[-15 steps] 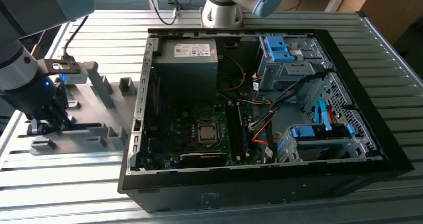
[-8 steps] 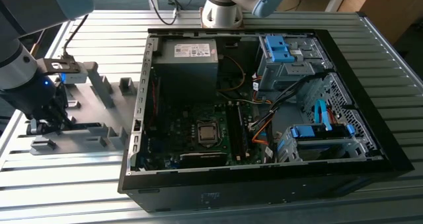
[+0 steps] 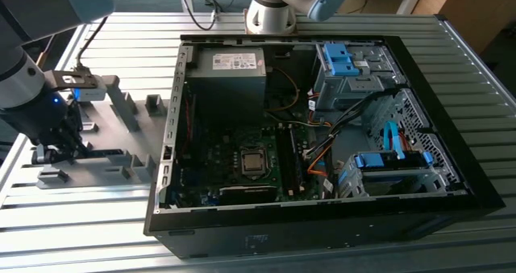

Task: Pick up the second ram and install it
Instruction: 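Pick up the second ram and move it above second insertion slot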

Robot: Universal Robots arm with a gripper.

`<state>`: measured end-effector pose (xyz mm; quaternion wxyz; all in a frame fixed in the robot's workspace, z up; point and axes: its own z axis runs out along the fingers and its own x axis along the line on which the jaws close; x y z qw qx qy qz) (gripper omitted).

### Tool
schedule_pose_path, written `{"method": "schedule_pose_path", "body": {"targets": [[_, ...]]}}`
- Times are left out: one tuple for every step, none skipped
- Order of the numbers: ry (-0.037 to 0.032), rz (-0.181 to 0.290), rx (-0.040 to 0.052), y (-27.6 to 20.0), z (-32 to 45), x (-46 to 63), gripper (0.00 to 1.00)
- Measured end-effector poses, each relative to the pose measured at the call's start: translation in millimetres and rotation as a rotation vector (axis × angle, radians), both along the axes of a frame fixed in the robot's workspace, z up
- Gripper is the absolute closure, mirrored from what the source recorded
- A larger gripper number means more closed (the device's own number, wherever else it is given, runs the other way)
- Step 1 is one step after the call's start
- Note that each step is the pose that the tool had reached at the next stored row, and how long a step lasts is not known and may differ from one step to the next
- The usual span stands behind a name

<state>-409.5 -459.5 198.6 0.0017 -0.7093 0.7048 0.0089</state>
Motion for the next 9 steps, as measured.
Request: {"method": "schedule_pose_path", "body": {"targets": [[0.0000,0.000,0.0000,0.0,0.1,0.0,0.86],[-0.0001,0.000,0.0000,0.0,0.3,0.0,0.86],[0.0000,0.000,0.0000,0.0,0.5,0.0,0.86],[0.0001,0.000,0.0000,0.0,0.8,0.0,0.86],[0.0000,0.000,0.0000,0.0,1.0,0.0,0.86],[0.0001,0.000,0.0000,0.0,1.3,0.0,0.86],[0.0000,0.000,0.0000,0.0,1.5,0.0,0.86],[0.0000,0.000,0.0000,0.0,1.8,0.0,0.86],[-0.0001,0.000,0.0001,0.0,2.0,0.0,0.86]]}}
